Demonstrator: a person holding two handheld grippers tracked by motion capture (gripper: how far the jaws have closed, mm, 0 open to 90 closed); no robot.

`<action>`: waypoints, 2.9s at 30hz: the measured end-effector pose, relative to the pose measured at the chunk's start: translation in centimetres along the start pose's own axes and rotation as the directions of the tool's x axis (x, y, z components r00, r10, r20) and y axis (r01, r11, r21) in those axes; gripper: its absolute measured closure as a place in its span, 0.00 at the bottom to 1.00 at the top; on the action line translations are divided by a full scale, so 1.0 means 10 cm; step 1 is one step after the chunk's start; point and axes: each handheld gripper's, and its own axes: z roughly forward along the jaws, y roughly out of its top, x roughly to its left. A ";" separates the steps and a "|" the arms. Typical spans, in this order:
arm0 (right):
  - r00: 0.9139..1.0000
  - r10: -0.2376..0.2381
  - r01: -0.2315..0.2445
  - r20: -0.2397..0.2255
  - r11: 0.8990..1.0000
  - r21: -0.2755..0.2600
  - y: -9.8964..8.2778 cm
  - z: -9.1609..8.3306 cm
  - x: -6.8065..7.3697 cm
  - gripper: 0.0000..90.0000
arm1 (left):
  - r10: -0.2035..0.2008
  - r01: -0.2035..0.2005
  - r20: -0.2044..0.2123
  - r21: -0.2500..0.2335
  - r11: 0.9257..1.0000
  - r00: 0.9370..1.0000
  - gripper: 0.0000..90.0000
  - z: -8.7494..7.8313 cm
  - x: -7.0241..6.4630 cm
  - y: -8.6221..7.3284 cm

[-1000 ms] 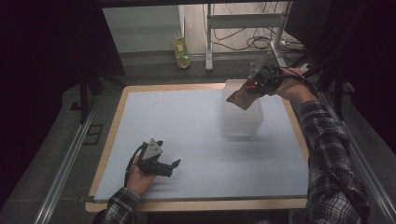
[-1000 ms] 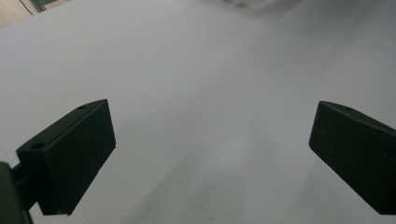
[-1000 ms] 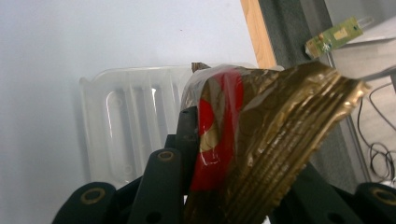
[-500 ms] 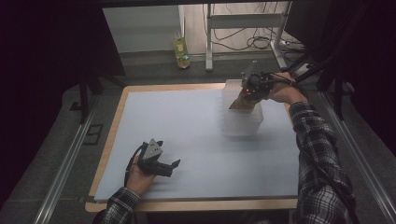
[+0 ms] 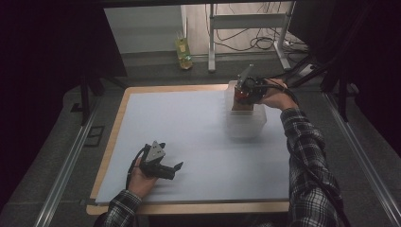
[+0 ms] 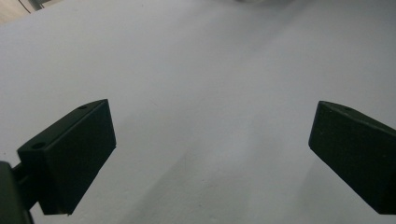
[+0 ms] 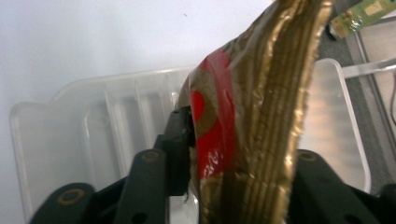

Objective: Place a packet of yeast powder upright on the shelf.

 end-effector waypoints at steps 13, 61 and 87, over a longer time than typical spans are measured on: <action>0.997 0.061 -0.059 0.042 0.997 -0.041 0.03 -0.13 0.03 0.41 | 0.016 -0.016 -0.003 0.001 1.000 1.000 0.01 0.00 -0.02 0.01; 0.901 0.430 -0.425 -0.064 0.841 -0.334 0.00 -0.32 0.16 0.01 | 0.018 -0.019 -0.024 -0.032 0.999 1.000 0.00 -0.02 -0.02 0.00; 0.903 0.422 -0.420 -0.085 0.820 -0.389 0.01 -0.47 0.46 0.00 | -0.016 0.015 -0.029 -0.030 0.999 0.999 0.00 -0.04 0.02 0.00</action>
